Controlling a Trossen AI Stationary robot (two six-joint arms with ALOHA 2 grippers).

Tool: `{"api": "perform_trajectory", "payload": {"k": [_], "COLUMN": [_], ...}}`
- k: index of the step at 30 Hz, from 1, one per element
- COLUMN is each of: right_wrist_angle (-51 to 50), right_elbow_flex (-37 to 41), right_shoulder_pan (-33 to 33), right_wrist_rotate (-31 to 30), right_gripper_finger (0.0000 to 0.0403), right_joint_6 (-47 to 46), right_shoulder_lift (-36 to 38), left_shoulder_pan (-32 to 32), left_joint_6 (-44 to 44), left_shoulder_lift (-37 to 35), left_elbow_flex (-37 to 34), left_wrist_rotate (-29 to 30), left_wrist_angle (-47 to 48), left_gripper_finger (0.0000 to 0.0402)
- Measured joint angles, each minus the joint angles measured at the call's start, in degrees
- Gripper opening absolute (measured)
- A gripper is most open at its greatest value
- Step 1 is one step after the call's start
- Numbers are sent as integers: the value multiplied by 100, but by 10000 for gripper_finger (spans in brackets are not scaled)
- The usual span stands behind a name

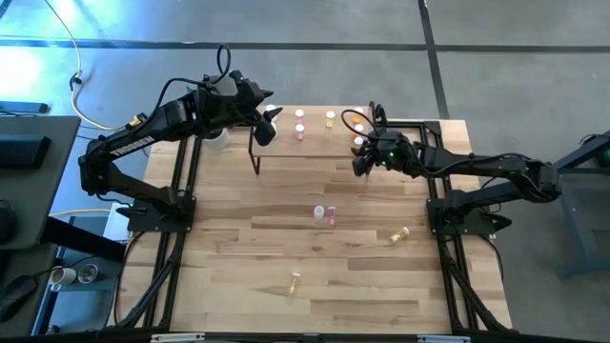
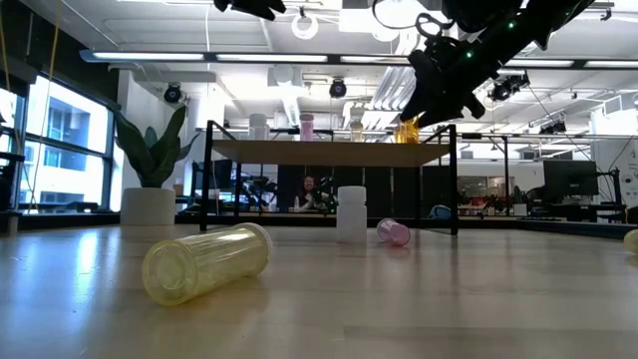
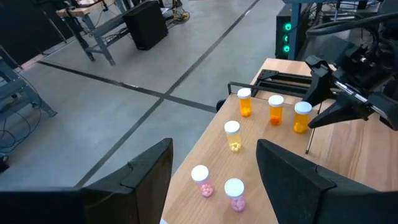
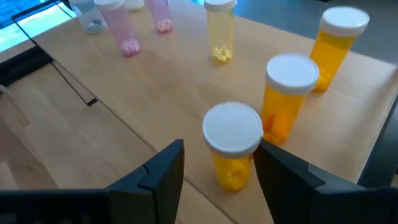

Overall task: Pick and place medicine bottles onto shelf by color
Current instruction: Put the orange pill bottle aligned with the other orange pill bottles on the shelf, then put the right yellow pill bottle aligned with the other yellow pill bottle on the shelf

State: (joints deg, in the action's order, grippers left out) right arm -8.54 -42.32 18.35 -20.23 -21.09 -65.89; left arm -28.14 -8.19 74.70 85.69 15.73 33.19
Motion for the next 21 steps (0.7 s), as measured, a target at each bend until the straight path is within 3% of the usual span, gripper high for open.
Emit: {"api": "perform_trajectory", "payload": {"k": [16,21], "right_wrist_angle": [-864,-970], "right_elbow_flex": [-1,-1], "right_shoulder_pan": [-3,-69], "right_wrist_rotate": [-16,252], "right_gripper_finger": [184,184], "right_joint_6": [-651,-856], "right_shoulder_lift": [484,676], "left_shoulder_pan": [0,-2], "left_joint_6": [0,0], "left_shoulder_lift": [-1,0], "left_elbow_flex": [0,0], "left_wrist_rotate": [2,4], "left_wrist_angle": [1,2], "left_gripper_finger": [220,220]}}
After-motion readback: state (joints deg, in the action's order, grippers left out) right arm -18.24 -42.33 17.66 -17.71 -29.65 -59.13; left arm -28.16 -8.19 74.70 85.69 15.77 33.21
